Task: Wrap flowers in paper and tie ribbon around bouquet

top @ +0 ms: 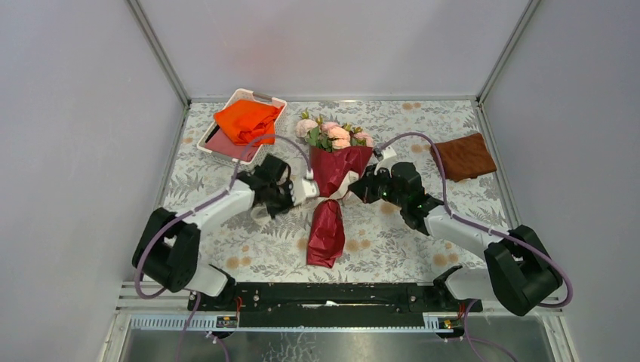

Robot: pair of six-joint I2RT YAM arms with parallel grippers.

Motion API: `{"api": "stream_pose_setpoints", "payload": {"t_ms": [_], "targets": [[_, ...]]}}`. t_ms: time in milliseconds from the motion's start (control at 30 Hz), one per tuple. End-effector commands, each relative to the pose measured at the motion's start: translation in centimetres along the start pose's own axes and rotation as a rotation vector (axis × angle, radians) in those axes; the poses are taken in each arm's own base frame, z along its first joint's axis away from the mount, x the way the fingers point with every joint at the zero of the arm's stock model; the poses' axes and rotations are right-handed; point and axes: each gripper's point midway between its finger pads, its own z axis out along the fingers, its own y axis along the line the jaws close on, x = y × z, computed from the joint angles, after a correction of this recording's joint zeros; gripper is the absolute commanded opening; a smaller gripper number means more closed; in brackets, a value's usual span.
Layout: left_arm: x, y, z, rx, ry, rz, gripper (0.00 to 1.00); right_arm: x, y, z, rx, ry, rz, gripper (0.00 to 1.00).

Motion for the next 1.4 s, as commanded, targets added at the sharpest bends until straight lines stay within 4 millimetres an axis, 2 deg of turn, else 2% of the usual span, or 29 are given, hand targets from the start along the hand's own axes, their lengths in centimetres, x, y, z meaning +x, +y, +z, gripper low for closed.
{"api": "stream_pose_setpoints", "payload": {"t_ms": [0, 67, 100, 167, 200, 233, 300, 400, 467, 500, 600, 700, 800, 967, 1000, 1133, 1200, 1233, 1300, 1333, 1367], "targets": [[-8.8, 5.4, -9.2, -0.151, -0.241, -0.105, 0.00, 0.4, -1.1, -1.2, 0.103, 0.012, 0.065, 0.11], [-12.7, 5.8, -13.4, -0.143, -0.341, -0.135, 0.00, 1.1, -2.6, -1.8, 0.201, 0.049, 0.087, 0.48], [-14.4, 5.7, -15.3, -0.138, -0.391, -0.138, 0.00, 1.8, -3.5, -2.5, 0.260, 0.083, 0.085, 0.62], [-17.8, 5.1, -19.1, -0.113, -0.499, -0.152, 0.00, 1.0, -4.6, -3.5, 0.338, 0.071, 0.040, 0.75], [-19.1, 4.8, -20.8, -0.098, -0.544, -0.161, 0.00, 0.1, -4.8, -3.9, 0.352, 0.042, -0.004, 0.92], [-20.5, 4.3, -22.3, -0.079, -0.594, -0.160, 0.00, -0.9, -4.3, -4.0, 0.327, 0.015, -0.057, 0.99], [-22.6, 3.3, -25.0, -0.043, -0.675, -0.159, 0.00, -3.0, -1.9, -3.8, 0.197, -0.039, -0.173, 1.00], [-25.3, 2.5, -28.3, 0.002, -0.782, -0.186, 0.00, -4.8, 4.3, -2.8, -0.095, -0.123, -0.369, 1.00], [-26.3, 2.3, -29.3, 0.028, -0.822, -0.215, 0.00, -4.4, 8.0, -1.7, -0.266, -0.158, -0.489, 1.00], [-26.6, 2.3, -29.6, 0.036, -0.834, -0.230, 0.00, -4.4, 9.3, -1.0, -0.316, -0.176, -0.532, 1.00], [-27.4, 2.4, -30.3, 0.043, -0.859, -0.255, 0.00, -4.3, 11.7, 1.5, -0.376, -0.209, -0.585, 1.00], [-28.0, 2.5, -31.2, 0.038, -0.884, -0.255, 0.00, -4.9, 12.1, 4.0, -0.373, -0.222, -0.561, 0.99], [-28.2, 2.5, -31.9, 0.028, -0.896, -0.247, 0.00, -5.0, 11.8, 5.6, -0.356, -0.225, -0.522, 0.94], [-28.1, 2.8, -32.0, 0.010, -0.895, -0.260, 0.00, -5.2, 10.9, 7.7, -0.305, -0.229, -0.439, 0.76], [-28.0, 2.9, -32.1, 0.005, -0.897, -0.262, 0.00, -5.1, 10.8, 7.9, -0.302, -0.232, -0.431, 0.69], [-27.8, 3.5, -32.6, -0.038, -0.902, -0.272, 0.00, -5.0, 10.3, 7.9, -0.277, -0.245, -0.392, 0.27], [-27.2, 4.6, -32.6, -0.098, -0.891, -0.300, 0.00, -5.0, 9.9, 7.6, -0.253, -0.243, -0.376, 0.09], [-26.6, 5.4, -32.5, -0.142, -0.877, -0.321, 0.00, -4.9, 9.6, 7.3, -0.238, -0.242, -0.365, 0.03], [-24.2, 7.7, -31.6, -0.260, -0.821, -0.381, 0.00, -4.9, 9.0, 6.8, -0.198, -0.236, -0.339, 0.00], [-22.2, 9.2, -30.7, -0.335, -0.770, -0.423, 0.03, -4.9, 8.6, 6.5, -0.173, -0.227, -0.320, 0.00], [-19.7, 10.5, -29.6, -0.410, -0.709, -0.456, 0.16, -4.8, 8.2, 6.3, -0.150, -0.215, -0.297, 0.00]]}}
